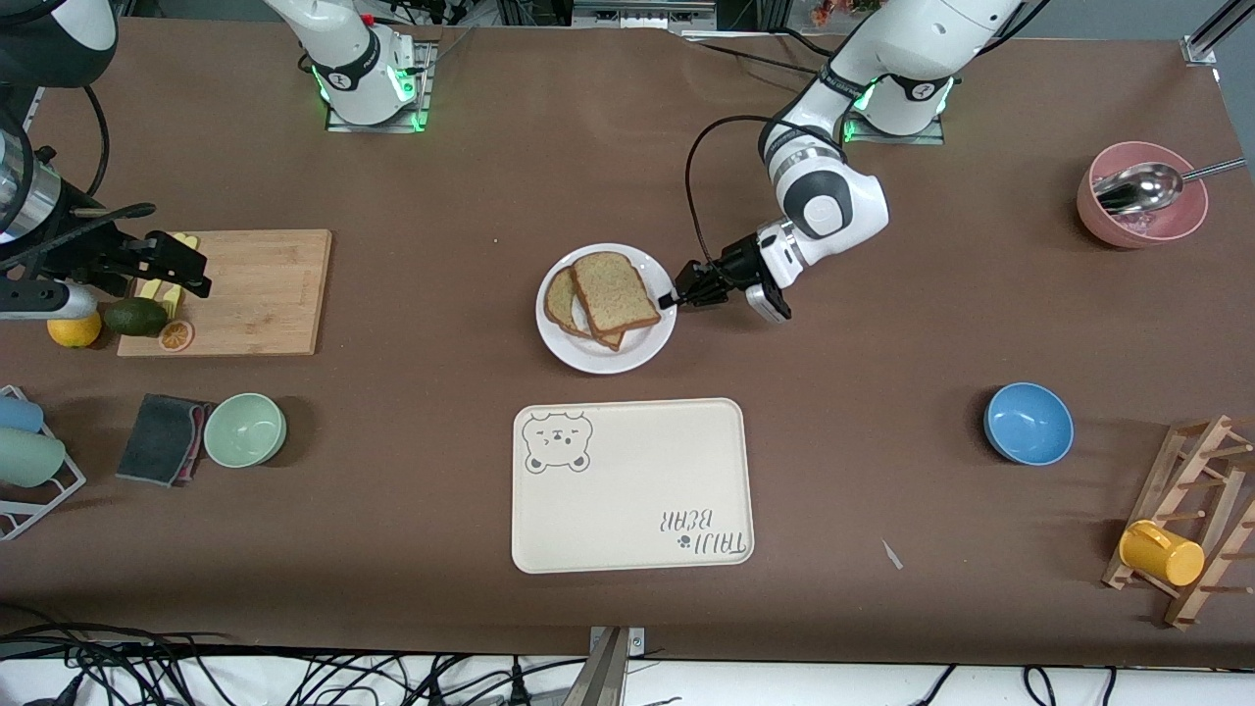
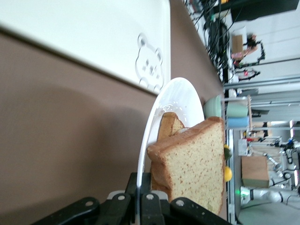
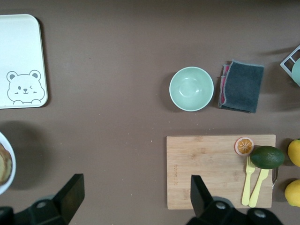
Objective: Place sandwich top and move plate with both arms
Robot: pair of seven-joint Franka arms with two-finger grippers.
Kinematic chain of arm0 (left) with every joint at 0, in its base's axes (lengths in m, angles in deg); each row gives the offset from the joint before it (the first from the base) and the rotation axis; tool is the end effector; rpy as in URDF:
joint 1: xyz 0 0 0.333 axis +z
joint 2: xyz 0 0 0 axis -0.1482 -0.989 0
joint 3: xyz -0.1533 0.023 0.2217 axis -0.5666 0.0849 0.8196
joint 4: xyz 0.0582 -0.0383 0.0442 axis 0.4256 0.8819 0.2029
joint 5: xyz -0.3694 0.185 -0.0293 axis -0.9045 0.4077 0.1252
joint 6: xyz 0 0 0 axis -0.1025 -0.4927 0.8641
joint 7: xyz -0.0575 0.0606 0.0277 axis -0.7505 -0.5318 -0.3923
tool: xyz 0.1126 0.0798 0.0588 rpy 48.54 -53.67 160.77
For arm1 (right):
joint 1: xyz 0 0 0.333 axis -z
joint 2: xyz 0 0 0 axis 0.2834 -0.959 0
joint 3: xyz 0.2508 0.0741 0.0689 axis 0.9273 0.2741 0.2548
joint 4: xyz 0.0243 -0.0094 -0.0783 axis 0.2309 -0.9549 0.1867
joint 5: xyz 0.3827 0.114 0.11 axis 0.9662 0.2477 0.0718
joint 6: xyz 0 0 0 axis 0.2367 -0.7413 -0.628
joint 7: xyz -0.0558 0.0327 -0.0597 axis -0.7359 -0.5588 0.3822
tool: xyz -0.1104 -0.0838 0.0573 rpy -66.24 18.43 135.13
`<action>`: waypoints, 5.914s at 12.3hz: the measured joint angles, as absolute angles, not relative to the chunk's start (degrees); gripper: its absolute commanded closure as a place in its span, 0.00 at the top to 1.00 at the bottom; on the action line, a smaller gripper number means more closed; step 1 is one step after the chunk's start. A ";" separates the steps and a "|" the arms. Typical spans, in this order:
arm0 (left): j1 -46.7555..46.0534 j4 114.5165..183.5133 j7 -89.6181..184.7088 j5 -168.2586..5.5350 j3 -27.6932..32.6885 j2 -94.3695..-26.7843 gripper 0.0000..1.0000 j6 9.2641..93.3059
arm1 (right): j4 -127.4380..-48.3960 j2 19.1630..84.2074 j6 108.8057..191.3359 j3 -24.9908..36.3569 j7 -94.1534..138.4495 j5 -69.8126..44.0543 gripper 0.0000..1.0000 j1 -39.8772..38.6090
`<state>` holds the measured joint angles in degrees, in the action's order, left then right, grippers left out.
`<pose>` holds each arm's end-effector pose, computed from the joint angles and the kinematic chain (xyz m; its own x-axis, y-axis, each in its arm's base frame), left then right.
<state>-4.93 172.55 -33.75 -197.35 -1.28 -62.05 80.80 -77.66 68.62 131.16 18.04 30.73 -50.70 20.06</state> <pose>0.4489 -0.3524 0.0991 0.9544 0.2824 0.0971 0.0481 -0.4664 0.8833 0.6154 0.0307 0.4907 0.9997 -0.0036 0.0241 -0.0036 -1.0000 0.0001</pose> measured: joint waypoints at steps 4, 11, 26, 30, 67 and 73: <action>-3.99 162.33 -31.14 -197.35 0.04 -67.11 0.00 84.86 | -77.66 68.34 131.29 16.95 30.72 -52.07 1.00 20.21; -3.84 146.52 -28.32 -194.28 3.70 -78.58 0.00 87.22 | -77.65 68.18 131.64 17.18 30.96 -52.07 1.00 20.05; -6.67 136.97 -19.92 -188.34 6.89 -87.13 0.29 88.58 | -77.65 68.14 131.81 17.38 31.34 -53.00 1.00 20.02; -6.48 135.48 -19.80 -188.34 7.50 -87.13 0.56 88.58 | -77.67 67.78 131.72 17.10 31.67 -51.50 1.00 20.27; 9.39 130.25 47.12 -101.53 11.38 -73.69 1.00 52.53 | -77.61 67.43 130.18 17.15 31.67 -50.98 1.00 20.71; 10.00 130.35 48.73 -79.25 11.79 -65.76 1.00 39.84 | -77.63 66.73 130.17 17.13 31.67 -50.98 1.00 20.78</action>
